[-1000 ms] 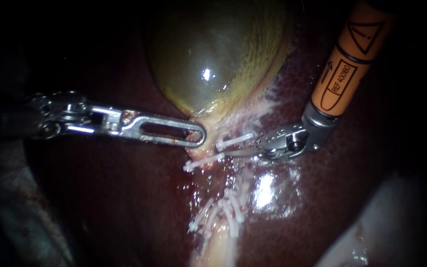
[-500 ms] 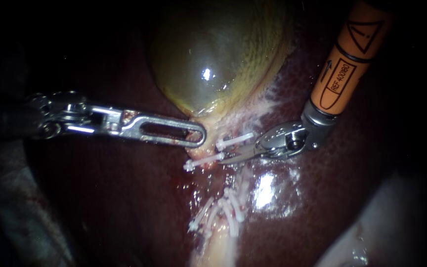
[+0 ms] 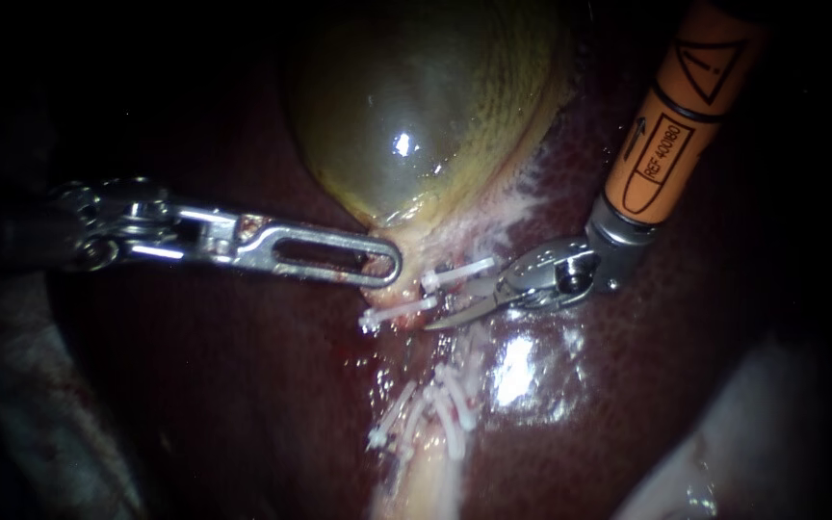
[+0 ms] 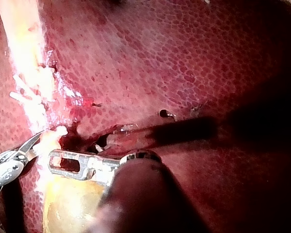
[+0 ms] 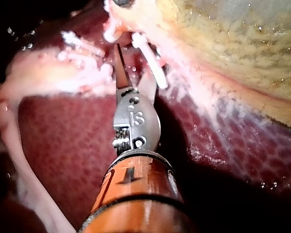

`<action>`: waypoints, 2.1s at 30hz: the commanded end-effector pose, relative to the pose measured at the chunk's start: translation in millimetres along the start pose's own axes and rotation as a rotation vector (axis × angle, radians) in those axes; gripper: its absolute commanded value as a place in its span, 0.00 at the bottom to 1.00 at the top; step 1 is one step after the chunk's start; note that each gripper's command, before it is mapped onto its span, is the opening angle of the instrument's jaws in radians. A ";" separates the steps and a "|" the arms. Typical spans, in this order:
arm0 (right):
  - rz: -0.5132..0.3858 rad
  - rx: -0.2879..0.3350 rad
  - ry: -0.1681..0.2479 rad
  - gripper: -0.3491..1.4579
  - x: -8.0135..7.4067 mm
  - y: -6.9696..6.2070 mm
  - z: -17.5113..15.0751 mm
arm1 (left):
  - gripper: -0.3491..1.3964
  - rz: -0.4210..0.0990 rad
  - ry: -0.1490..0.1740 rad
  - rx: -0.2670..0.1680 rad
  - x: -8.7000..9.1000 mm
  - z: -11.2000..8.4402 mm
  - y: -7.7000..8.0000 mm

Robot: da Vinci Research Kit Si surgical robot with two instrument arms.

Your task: Go back from the cut right tube

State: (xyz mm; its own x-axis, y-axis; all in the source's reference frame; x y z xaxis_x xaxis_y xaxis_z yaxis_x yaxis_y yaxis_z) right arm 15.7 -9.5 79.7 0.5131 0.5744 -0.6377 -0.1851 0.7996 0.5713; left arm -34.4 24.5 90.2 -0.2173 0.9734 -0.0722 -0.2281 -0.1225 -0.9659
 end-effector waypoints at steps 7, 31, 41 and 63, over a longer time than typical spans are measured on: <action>-0.003 0.014 0.000 0.51 0.5 -1.0 -1.7 | 0.00 0.000 -0.001 0.000 0.0 0.0 0.0; 0.002 0.052 0.009 0.53 -0.2 -1.5 -8.0 | 0.00 0.001 -0.002 -0.001 0.1 -0.2 -0.3; -0.002 0.044 0.043 0.56 -0.3 -0.8 -12.9 | 0.00 0.001 -0.001 -0.001 0.1 -0.1 -0.3; 0.001 0.024 0.059 0.56 0.1 -0.9 -14.1 | 0.00 0.014 0.003 0.011 -1.0 2.7 -2.5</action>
State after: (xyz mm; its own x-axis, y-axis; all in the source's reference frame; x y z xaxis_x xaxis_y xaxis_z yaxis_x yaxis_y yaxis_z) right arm 4.2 -7.7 71.9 0.4619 0.5856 -0.6661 -0.1653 0.7947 0.5841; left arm -36.2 23.2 93.5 -0.2163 0.9724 -0.0870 -0.2347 -0.1383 -0.9622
